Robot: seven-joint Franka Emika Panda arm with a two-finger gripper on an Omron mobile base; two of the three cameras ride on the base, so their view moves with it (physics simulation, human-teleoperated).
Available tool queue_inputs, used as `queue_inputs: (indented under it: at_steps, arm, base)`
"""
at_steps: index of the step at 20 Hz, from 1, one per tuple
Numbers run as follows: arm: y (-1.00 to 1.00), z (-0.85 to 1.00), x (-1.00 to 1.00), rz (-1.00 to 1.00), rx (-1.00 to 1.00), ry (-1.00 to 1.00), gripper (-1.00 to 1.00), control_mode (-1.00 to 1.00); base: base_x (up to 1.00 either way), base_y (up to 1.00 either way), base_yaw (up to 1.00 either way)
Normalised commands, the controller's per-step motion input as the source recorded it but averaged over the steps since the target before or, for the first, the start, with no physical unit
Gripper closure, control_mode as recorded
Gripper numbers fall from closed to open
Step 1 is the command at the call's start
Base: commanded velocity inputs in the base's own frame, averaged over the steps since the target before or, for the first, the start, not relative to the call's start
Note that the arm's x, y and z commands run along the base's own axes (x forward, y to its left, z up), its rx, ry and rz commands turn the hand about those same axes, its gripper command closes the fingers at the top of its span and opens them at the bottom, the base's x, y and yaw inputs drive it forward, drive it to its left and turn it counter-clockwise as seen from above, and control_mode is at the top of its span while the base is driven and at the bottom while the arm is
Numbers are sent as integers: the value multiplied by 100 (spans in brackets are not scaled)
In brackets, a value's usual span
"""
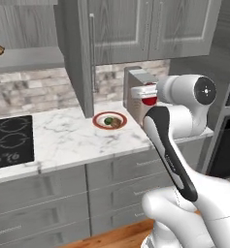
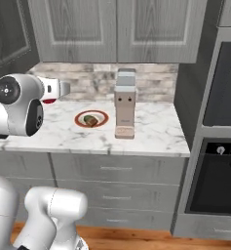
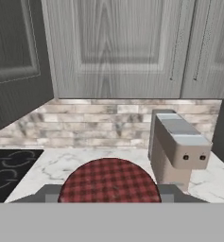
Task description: Pick the avocado and bread from the counter and place them on the plate. Then pick the jam from the cabinet and place it next to the plate. Lastly close the cabinet door.
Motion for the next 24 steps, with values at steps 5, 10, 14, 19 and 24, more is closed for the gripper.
queue_inputs:
  at_steps: [5, 10, 14, 19, 24]
  arm:
    - [0, 0, 0, 0, 0, 0, 100, 100]
    - [0, 0, 0, 0, 0, 0, 100, 100]
    - [0, 0, 0, 0, 0, 0, 100, 100]
    - [0, 0, 0, 0, 0, 0, 100, 100]
    - [2, -21, 17, 0, -3, 0, 100, -100]
  base:
    - [27, 37, 0]
    - [46, -2, -2]
    - [44, -21, -4]
    - [50, 0, -1]
    - [17, 0, 0]
